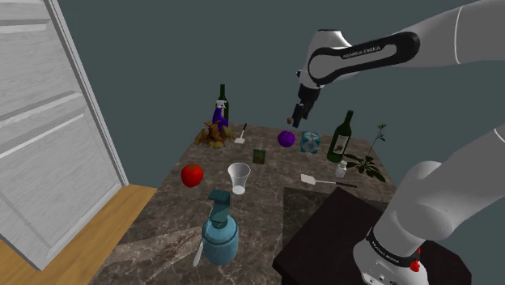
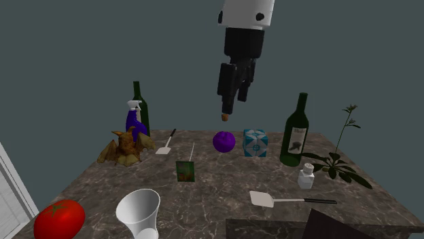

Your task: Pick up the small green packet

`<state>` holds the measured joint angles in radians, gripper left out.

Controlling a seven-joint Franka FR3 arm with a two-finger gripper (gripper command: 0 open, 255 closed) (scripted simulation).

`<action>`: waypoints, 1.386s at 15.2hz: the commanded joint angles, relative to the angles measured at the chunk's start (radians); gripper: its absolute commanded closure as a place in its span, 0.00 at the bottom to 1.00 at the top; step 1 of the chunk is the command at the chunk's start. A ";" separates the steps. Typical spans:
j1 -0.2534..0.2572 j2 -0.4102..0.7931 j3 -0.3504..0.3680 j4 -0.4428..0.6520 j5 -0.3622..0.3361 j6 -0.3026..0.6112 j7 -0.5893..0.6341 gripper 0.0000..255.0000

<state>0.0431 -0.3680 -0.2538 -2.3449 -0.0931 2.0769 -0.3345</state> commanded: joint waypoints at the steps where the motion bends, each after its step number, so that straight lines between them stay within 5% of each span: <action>1: 0.014 0.080 -0.028 0.032 0.020 0.041 -0.071 0.00; 10: 0.035 0.455 -0.088 0.214 0.184 0.170 -0.401 0.00; 21: -0.053 0.910 0.001 0.577 0.336 0.182 -0.706 0.00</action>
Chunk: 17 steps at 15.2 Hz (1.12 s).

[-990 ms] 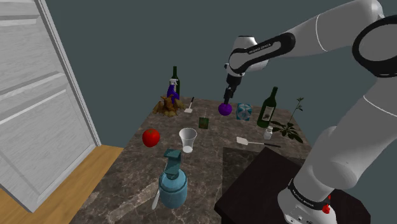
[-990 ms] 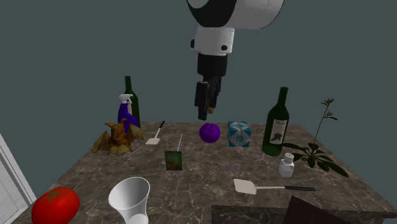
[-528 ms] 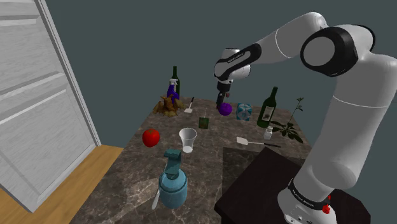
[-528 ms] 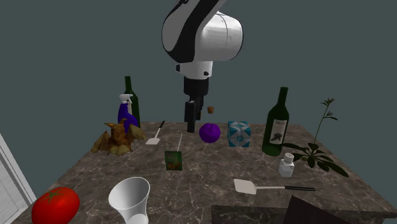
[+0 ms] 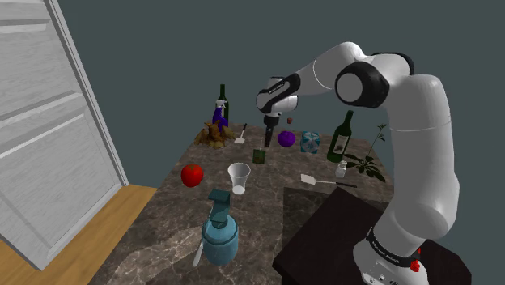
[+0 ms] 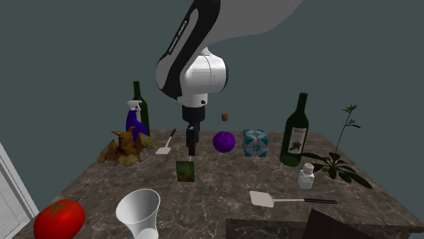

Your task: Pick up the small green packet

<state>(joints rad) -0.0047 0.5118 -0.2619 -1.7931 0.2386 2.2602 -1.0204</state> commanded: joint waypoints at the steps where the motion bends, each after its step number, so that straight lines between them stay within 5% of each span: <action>1: -0.013 0.071 0.020 0.066 0.009 -0.007 -0.039 0.00; 11: -0.027 0.154 0.039 0.082 0.030 0.057 -0.061 0.00; 12: -0.026 0.152 0.039 0.081 0.030 0.056 -0.060 1.00; 17: -0.026 0.152 0.039 0.081 0.030 0.057 -0.060 1.00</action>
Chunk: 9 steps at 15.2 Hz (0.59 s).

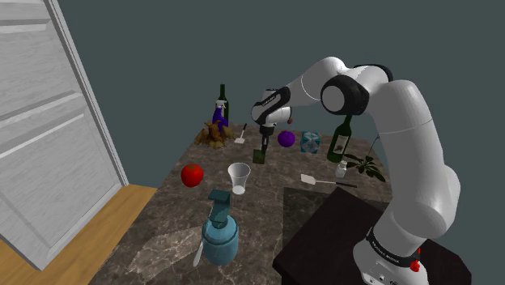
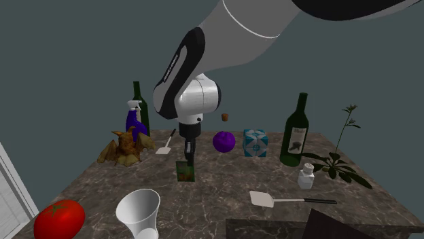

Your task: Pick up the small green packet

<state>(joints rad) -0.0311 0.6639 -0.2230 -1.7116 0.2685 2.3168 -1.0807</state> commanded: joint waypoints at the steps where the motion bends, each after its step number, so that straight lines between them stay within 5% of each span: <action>1: 0.000 0.000 0.000 0.000 0.000 0.000 0.000 1.00; 9: 0.006 -0.044 -0.010 -0.001 -0.013 -0.043 0.010 1.00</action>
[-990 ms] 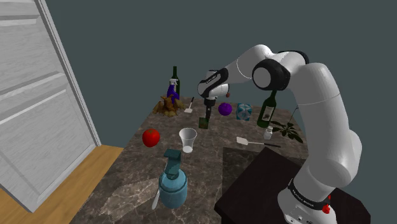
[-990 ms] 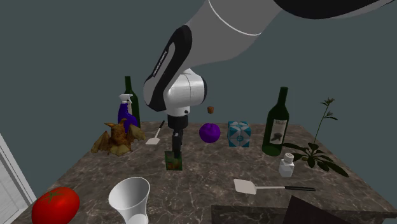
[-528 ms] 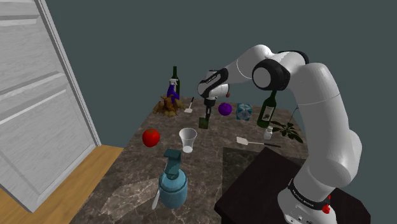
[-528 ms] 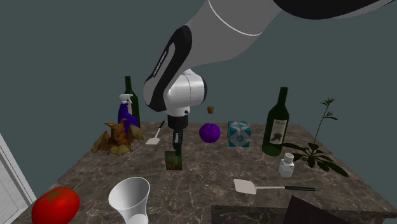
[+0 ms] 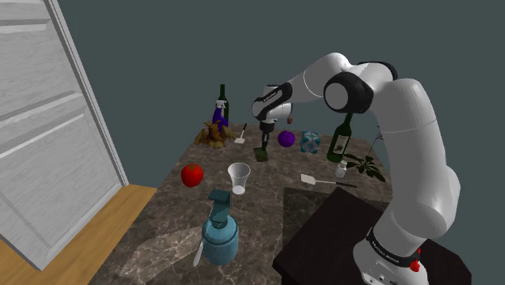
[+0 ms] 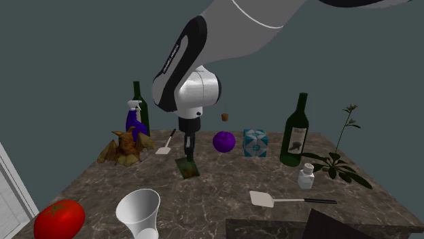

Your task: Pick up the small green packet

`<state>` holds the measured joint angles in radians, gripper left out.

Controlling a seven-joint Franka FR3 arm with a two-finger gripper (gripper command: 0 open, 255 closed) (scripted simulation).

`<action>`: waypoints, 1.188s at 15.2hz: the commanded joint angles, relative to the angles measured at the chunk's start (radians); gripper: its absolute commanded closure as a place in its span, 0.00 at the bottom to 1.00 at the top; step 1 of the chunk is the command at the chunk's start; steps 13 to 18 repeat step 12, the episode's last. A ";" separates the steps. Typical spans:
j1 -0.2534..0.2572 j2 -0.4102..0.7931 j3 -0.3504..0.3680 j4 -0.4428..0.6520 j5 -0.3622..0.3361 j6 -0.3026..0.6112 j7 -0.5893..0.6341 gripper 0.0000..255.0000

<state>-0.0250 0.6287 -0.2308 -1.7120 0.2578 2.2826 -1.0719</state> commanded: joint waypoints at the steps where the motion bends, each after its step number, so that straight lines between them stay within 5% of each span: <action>1: 0.002 -0.017 -0.004 0.000 -0.005 -0.017 0.003 1.00; 18: 0.012 -0.090 -0.020 0.015 -0.030 -0.104 0.022 1.00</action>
